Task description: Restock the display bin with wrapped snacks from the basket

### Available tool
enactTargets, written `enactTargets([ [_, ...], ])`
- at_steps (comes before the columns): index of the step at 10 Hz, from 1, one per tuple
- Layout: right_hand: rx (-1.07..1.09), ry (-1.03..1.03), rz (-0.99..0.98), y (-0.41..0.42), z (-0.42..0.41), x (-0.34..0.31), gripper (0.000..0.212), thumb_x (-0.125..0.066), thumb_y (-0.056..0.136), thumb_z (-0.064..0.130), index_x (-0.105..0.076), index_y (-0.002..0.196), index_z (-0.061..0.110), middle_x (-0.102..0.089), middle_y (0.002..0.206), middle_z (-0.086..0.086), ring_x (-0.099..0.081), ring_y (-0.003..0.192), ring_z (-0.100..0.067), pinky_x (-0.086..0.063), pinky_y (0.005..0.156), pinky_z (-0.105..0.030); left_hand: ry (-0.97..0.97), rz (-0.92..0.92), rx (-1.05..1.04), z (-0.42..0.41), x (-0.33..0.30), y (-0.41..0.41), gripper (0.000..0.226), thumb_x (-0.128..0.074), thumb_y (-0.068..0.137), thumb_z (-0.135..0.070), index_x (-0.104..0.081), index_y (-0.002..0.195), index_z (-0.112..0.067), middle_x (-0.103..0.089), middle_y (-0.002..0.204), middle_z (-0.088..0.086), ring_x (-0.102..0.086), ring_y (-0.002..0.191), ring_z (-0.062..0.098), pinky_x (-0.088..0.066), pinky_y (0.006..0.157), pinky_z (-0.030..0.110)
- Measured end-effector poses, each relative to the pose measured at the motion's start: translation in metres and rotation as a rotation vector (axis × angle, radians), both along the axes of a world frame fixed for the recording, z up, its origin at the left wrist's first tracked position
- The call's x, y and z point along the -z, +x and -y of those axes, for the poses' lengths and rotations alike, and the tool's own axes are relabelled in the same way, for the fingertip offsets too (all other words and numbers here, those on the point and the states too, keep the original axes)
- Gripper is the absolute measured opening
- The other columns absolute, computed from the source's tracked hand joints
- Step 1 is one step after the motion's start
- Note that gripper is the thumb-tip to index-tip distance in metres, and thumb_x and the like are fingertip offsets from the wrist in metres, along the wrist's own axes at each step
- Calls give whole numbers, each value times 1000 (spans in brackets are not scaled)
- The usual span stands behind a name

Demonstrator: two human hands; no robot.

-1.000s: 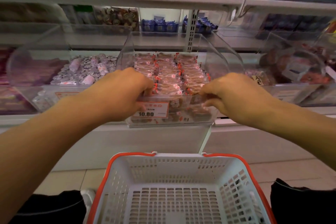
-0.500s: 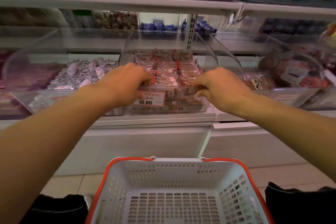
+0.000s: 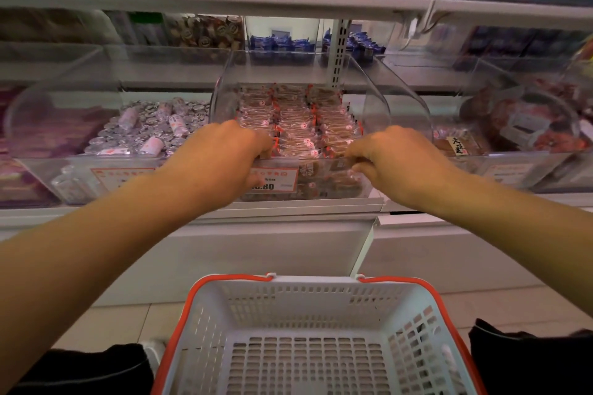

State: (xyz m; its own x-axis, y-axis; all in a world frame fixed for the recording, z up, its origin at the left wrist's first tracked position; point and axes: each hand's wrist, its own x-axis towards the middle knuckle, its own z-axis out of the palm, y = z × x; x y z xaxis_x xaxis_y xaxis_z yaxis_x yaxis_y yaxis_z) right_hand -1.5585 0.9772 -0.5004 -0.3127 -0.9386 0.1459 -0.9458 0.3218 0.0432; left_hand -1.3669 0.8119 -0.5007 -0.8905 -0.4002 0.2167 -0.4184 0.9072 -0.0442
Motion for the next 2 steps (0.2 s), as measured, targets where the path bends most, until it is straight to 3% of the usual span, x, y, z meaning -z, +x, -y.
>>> enactTargets([
  [1,36,16,-3,16,-6,15,29,-53,99,29,-56,127,23,-65,122,-7,-61,108,-32,-52,92,-45,9,12,12,-6,6,9,41,-70,86,-36,-57,124,-31,-70,108,0,-65,93,26,-52,76,37],
  [2,20,44,37,25,-13,24,64,-48,101,32,-20,156,16,-29,160,-5,-27,146,-25,-17,119,-34,105,42,24,-10,16,21,59,-61,92,-34,-36,145,-26,-54,140,2,-55,121,25,-46,98,37],
])
